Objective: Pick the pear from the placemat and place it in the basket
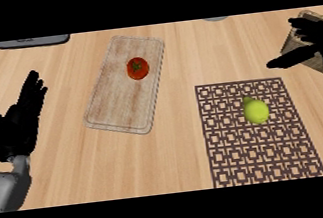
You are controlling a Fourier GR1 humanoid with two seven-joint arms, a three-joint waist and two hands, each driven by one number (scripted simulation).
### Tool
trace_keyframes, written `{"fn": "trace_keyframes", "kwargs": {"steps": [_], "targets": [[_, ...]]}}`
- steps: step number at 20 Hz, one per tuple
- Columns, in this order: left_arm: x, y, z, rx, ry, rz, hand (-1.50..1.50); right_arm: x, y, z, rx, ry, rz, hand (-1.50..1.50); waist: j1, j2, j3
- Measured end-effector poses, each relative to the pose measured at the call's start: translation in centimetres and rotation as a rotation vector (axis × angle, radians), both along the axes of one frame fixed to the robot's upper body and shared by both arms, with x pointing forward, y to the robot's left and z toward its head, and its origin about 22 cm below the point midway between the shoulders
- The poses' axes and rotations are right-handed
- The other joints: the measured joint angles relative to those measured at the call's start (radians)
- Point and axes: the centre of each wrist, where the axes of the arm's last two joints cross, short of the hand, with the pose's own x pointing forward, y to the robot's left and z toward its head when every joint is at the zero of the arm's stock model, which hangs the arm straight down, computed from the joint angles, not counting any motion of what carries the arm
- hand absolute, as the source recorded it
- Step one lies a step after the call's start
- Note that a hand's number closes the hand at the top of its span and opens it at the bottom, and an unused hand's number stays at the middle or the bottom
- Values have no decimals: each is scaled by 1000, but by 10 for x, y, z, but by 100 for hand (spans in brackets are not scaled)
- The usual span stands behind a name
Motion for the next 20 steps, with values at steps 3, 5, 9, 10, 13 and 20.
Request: {"fn": "trace_keyframes", "kwargs": {"steps": [3, 5, 9, 10, 13, 20], "targets": [[1, 1, 0, 1, 5, 1, 0, 6, -7, 20, -31, 212, 91, -150, -2, -2, -1], [4, -1, 1, -1, 4, 2, 0, 12, -8, 34, -28, 337, 151, -150, -5, -2, 0], [1, 0, -3, -1, 3, 7, 0, 20, -17, 63, 8, 495, 229, -150, -11, -3, 1], [0, 0, -4, -2, 5, 13, 0, 21, -17, 68, 16, 517, 242, -150, -16, -4, 1], [0, 2, -5, -5, 11, 16, 0, 22, -22, 72, 46, 555, 257, -150, -20, -4, 2], [-3, -3, -10, -7, 15, 18, 0, 20, -10, 49, 98, 523, 241, -150, -25, -5, 2]]}}
